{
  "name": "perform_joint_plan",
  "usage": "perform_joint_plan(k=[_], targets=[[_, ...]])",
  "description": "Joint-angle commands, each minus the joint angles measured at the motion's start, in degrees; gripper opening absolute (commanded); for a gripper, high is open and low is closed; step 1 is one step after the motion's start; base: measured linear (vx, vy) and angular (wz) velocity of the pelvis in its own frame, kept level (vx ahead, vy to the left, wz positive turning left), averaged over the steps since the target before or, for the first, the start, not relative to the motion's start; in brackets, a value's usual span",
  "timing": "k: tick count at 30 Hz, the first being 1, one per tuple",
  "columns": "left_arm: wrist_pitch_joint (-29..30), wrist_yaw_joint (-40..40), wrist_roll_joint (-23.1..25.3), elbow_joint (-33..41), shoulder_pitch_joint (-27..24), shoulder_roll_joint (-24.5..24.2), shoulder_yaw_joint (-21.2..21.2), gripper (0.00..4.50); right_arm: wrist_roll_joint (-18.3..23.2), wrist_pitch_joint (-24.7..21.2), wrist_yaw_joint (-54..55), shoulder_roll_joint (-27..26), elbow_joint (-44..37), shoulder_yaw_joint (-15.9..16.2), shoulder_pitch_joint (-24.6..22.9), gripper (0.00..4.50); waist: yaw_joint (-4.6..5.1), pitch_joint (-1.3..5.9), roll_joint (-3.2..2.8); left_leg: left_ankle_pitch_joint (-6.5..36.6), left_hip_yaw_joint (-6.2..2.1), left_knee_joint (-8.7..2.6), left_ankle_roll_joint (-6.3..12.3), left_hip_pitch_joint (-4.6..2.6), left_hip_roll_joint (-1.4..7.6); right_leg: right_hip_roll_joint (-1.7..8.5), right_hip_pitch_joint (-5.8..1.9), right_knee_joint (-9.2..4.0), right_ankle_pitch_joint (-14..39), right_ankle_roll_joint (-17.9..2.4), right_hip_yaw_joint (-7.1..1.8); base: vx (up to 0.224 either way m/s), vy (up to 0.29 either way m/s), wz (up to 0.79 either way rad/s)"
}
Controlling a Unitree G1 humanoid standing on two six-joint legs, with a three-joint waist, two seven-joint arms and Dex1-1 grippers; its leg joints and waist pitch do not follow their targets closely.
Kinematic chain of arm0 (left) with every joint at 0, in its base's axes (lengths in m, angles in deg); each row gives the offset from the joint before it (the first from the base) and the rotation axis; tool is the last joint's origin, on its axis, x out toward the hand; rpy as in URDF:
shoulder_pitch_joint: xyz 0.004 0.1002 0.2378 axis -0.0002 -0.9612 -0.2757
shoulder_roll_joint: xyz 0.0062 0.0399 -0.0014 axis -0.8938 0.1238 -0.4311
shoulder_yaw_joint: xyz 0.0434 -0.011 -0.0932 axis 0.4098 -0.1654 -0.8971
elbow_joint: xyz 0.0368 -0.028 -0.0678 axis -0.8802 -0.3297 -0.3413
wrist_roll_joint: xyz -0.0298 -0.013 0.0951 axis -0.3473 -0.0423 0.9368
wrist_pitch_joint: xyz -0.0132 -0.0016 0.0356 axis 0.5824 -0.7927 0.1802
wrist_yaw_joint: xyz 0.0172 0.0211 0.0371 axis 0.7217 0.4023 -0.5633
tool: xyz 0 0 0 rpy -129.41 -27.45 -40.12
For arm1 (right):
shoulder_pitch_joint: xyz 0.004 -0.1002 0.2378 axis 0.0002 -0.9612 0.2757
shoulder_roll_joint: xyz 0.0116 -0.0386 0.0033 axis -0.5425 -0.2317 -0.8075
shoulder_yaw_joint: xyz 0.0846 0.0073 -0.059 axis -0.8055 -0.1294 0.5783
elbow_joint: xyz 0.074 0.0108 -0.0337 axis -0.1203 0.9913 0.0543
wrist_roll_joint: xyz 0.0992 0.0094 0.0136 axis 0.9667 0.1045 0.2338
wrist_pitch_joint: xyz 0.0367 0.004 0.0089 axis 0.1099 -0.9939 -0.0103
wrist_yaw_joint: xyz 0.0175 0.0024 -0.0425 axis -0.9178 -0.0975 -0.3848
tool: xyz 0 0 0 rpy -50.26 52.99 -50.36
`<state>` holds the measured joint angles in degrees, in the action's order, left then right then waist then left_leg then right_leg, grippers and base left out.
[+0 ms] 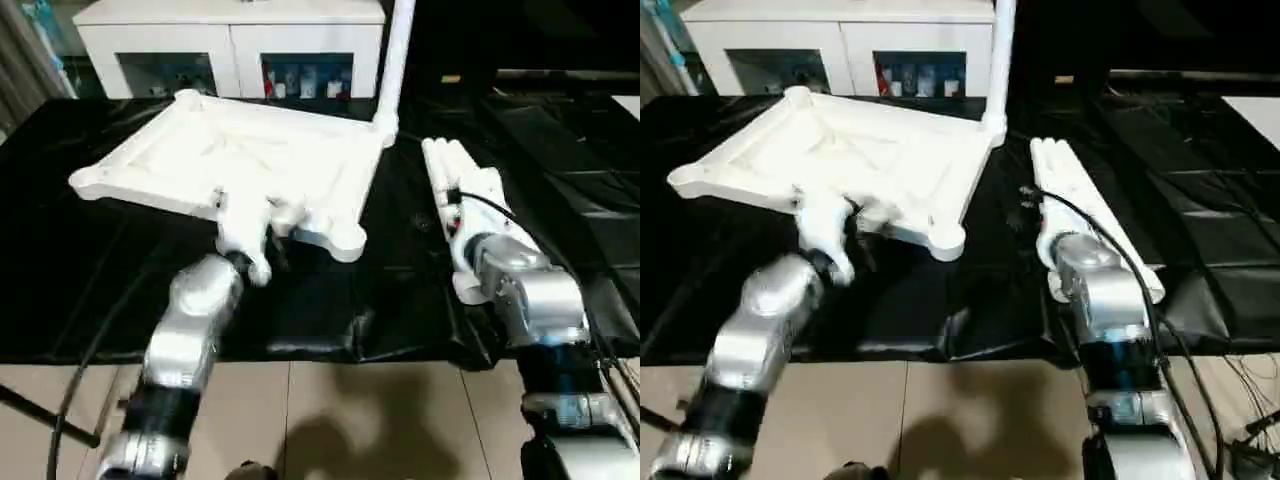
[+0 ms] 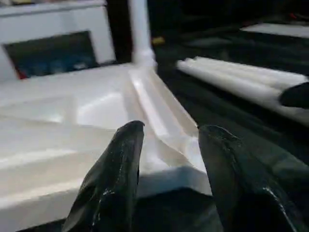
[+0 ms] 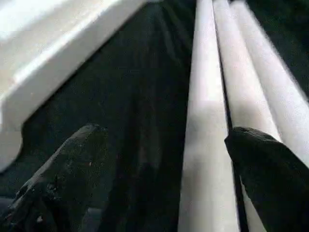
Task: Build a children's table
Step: Pick table leg
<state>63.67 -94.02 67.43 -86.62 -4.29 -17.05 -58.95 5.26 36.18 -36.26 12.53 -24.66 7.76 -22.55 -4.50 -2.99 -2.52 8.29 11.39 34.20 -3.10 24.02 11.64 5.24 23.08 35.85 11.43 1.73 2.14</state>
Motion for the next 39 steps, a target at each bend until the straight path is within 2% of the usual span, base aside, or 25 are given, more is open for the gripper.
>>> perform_joint_plan(k=[1,4,9,13,20,25,31,33,34,36,39], targets=[[1.52,-1.27,0.34,2.32,0.32,-1.07,0.74,2.21,0.37,-0.94,0.29,0.44,1.4,-0.97,1.79,4.41,0.17,4.26,0.25,13.94,-0.78,-4.0,-2.7,-2.48,0.93,1.73,-1.75,-4.35,7.49,-9.94,-1.48,0.0,0.0,0.0],[2.69,-4.88,0.69,4.25,-0.34,-3.64,3.29,2.21,-0.34,-2.64,-1.24,1.26,5.14,0.53,3.74,4.41,0.2,4.33,0.32,13.15,-0.73,-3.89,-2.94,-2.52,0.88,1.67,-1.74,-4.19,7.0,-9.37,-1.48,0.0,0.0,0.0],[4.89,-4.23,0.45,6.75,-0.92,-3.66,3.27,2.21,-0.36,-5.02,-2.42,1.2,7.36,1.2,4.71,4.41,0.06,4.48,0.59,10.45,-0.58,-3.61,-2.11,-2.36,0.79,1.66,-2.03,-3.82,3.65,-10.3,-1.48,0.0,0.0,0.0],[7.08,-5.2,0.67,8.99,-1.51,-4.92,4.0,2.21,-0.07,-5.87,-3.13,1.07,8.97,2.14,5.73,4.41,-0.13,4.42,0.54,10.84,-0.57,-3.65,-2.06,-2.44,0.9,1.75,-1.91,-3.87,5.2,-10.26,-1.45,0.0,0.0,0.0],[8.58,-5.76,0.28,10.5,-1.47,-5.75,4.29,2.21,0.96,-5.91,-4.29,0.5,7.15,2.01,6.76,4.41,-0.18,4.47,0.3,11.83,-0.64,-3.72,-2.9,-2.58,0.89,1.65,-1.78,-3.9,6.03,-9.61,-1.45,0.0,0.0,0.0],[9.0,-5.85,0.51,10.92,-1.44,-6.15,4.51,2.21,1.53,-5.36,-5.25,0.65,6.06,2.03,7.88,4.41,-0.3,4.58,0.24,10.47,-0.65,-3.61,-2.74,-2.5,0.82,1.57,-1.92,-3.66,3.84,-9.71,-1.42,0.0,0.0,0.0],[9.74,-5.98,0.43,11.65,-1.52,-6.47,4.36,2.21,2.12,-3.71,-4.23,0.99,5.92,-0.62,9.51,4.41,-0.26,4.57,0.46,10.52,-0.58,-3.56,-2.58,-2.53,0.83,1.58,-1.9,-3.65,4.27,-9.88,-1.44,0.0,0.0,0.0],[9.75,-5.98,0.46,11.68,-1.58,-6.51,4.36,2.21,1.94,-3.81,-4.03,1.12,6.14,-0.74,9.55,4.41,-0.33,4.58,0.4,10.13,-0.58,-3.52,-2.49,-2.53,0.82,1.58,-1.91,-3.62,3.98,-10.01,-1.42,0.0,0.0,0.0],[9.77,-6.0,0.62,11.67,-1.7,-6.63,4.51,2.21,1.28,-4.4,-3.47,1.71,7.4,-0.68,9.36,4.41,-0.31,4.53,0.72,10.03,-0.5,-3.49,-2.44,-2.45,0.75,1.57,-1.94,-3.69,4.22,-10.0,-1.44,0.0,0.0,0.0],[9.8,-6.02,0.73,11.71,-1.8,-6.73,4.67,2.21,0.65,-4.77,-3.09,2.29,8.47,-0.29,9.1,4.41,-0.38,4.58,0.55,9.87,-0.52,-3.44,-2.54,-2.53,0.77,1.59,-1.91,-3.67,4.55,-10.02,-1.43,0.0,0.0,0.0],[9.74,-5.94,0.87,11.76,-1.99,-6.75,4.9,2.21,-0.01,-5.58,-2.99,3.3,10.91,0.3,8.33,4.41,-0.39,4.56,0.72,9.77,-0.5,-3.41,-2.43,-2.42,0.7,1.58,-2.0,-3.7,4.79,-9.89,-1.44,0.0,0.0,0.0]])
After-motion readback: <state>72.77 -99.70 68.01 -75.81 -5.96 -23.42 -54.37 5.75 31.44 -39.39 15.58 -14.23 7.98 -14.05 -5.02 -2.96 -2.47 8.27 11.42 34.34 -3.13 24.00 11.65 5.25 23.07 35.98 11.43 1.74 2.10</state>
